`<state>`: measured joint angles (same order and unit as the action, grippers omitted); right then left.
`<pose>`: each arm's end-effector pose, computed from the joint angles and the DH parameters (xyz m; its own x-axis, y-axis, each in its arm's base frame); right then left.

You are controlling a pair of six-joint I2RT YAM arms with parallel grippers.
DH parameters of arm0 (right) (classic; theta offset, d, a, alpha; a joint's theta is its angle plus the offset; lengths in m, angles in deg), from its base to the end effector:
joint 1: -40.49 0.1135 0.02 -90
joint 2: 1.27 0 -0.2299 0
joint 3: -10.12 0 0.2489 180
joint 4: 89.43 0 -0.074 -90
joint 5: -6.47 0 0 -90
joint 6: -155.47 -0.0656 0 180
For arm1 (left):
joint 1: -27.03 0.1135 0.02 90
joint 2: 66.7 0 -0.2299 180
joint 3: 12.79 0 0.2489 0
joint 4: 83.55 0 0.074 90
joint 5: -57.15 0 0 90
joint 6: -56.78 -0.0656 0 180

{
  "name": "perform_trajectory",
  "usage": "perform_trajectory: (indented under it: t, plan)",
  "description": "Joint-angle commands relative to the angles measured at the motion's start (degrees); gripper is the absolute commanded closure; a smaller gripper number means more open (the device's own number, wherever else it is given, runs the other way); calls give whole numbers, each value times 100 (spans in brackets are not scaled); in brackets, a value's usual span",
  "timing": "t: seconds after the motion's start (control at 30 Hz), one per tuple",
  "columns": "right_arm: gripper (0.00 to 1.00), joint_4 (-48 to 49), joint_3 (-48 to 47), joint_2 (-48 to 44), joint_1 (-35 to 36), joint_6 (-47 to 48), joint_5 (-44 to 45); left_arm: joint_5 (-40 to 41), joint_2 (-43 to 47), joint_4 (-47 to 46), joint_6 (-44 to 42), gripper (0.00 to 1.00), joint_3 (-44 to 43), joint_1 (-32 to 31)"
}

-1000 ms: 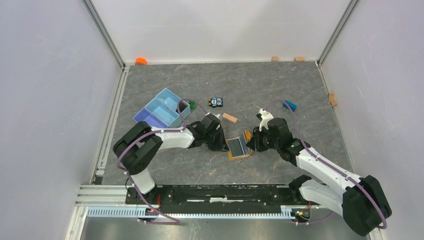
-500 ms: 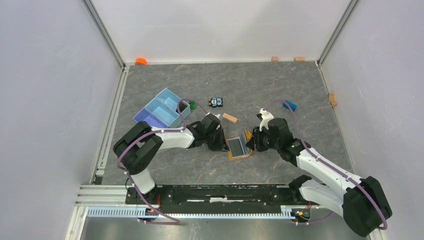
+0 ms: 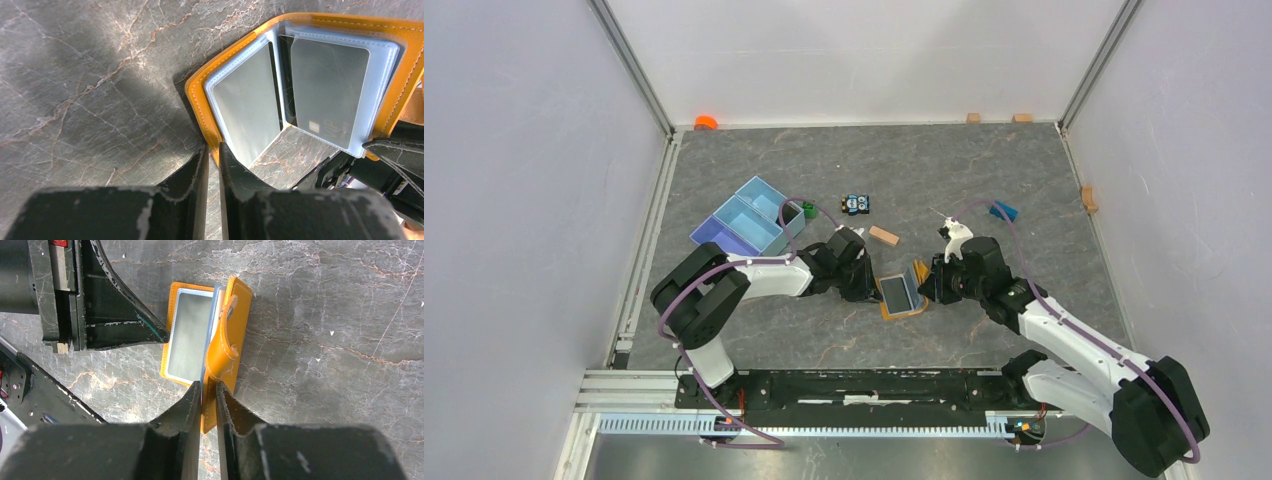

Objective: Put the credit cards into the card holder
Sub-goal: Turn over the card slot in the card holder.

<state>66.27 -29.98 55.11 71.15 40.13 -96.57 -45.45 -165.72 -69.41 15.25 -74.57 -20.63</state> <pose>0.1958 0.1333 0.1455 -0.7814 0.0215 -0.6236 -0.3427 0.8204 0.4577 0.2187 -0.2612 0.0821 -0.9576 -0.0338 -0.2862 0.1451 0.8014 -0.5802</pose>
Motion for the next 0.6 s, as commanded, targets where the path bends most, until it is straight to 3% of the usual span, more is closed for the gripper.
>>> perform_trajectory:
  t: [0.0, 0.17, 0.57]
  plan:
    - [82, 114, -177, -152, 38, -27, 57, 199, -214, 212, -144, 80, 20, -24]
    - [89, 150, -141, -97, 35, -6, 23, 205, -209, 210, -144, 80, 11, -24]
    - [88, 239, 40, 185, 37, 65, 99, 205, -205, 227, -145, 80, 11, -24]
